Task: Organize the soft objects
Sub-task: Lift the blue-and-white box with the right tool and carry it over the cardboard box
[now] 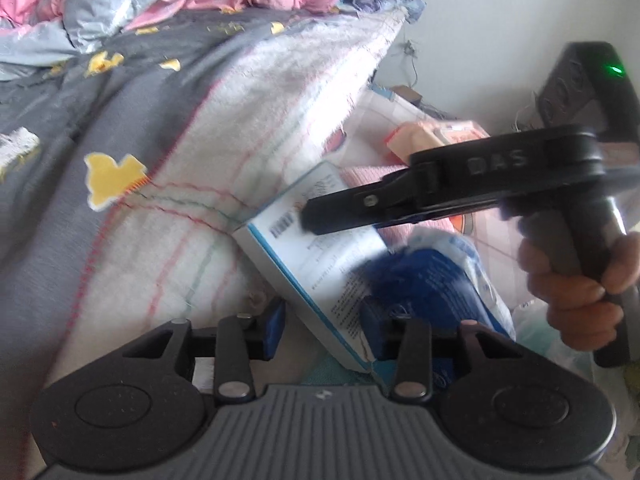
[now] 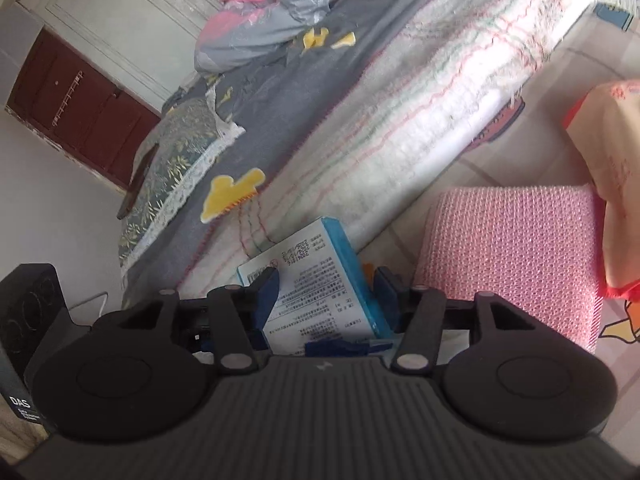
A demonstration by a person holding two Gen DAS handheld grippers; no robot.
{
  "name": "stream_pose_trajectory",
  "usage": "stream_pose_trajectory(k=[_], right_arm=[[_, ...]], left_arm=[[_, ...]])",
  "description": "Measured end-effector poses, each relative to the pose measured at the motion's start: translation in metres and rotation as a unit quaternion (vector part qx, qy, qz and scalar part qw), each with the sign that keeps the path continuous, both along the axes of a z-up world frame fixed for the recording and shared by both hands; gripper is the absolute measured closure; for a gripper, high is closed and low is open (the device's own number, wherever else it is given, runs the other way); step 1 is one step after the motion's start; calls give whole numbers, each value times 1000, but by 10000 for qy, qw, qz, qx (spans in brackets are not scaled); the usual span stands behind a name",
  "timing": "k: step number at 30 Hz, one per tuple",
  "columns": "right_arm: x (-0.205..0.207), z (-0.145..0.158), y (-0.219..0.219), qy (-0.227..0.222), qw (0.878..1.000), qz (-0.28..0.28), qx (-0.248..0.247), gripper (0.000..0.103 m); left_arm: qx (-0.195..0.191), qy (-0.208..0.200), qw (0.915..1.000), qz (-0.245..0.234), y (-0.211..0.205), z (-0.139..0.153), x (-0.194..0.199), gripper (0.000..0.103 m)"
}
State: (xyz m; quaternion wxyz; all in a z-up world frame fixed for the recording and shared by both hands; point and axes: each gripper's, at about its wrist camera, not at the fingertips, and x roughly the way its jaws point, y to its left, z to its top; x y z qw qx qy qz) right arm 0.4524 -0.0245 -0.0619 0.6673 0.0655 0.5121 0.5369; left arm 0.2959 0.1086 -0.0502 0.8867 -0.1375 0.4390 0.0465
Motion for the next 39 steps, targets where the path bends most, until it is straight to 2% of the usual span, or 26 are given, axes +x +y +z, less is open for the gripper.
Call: stream_pose_trajectory(k=[4,7,11,17,20,26,32,39], right_arm=[[-14,32,-3,-370,9991,-46,180,53],[-28,56,-5,-693,9971,-134,283,53],[-43,88,-11,-900,9945,-295,446,53],[-72,140,-28,-1323,9875,-628,577,61],[-85,158,-47,-1316,9850,-854,712,63],[-123,179,-101,-1308,9780,-1415,792,66],[-171,183,-188,-1150,9670,-2161,710,66],[-211,180,-318,-1038,9382,-3279,394,66]], left_arm=[[128,-263,9994,204,3,20,-9,62],[106,-509,9982,314,5,37,-18,62],[56,-879,9952,426,5,64,-34,62],[6,-1460,9886,367,-4,109,-61,62],[37,-1673,9856,257,-13,126,-73,62],[-134,-1834,9827,-199,-42,149,-95,62],[-243,-1896,9775,-887,-99,158,-107,62],[-525,-1687,9617,-2096,-203,150,-97,62]])
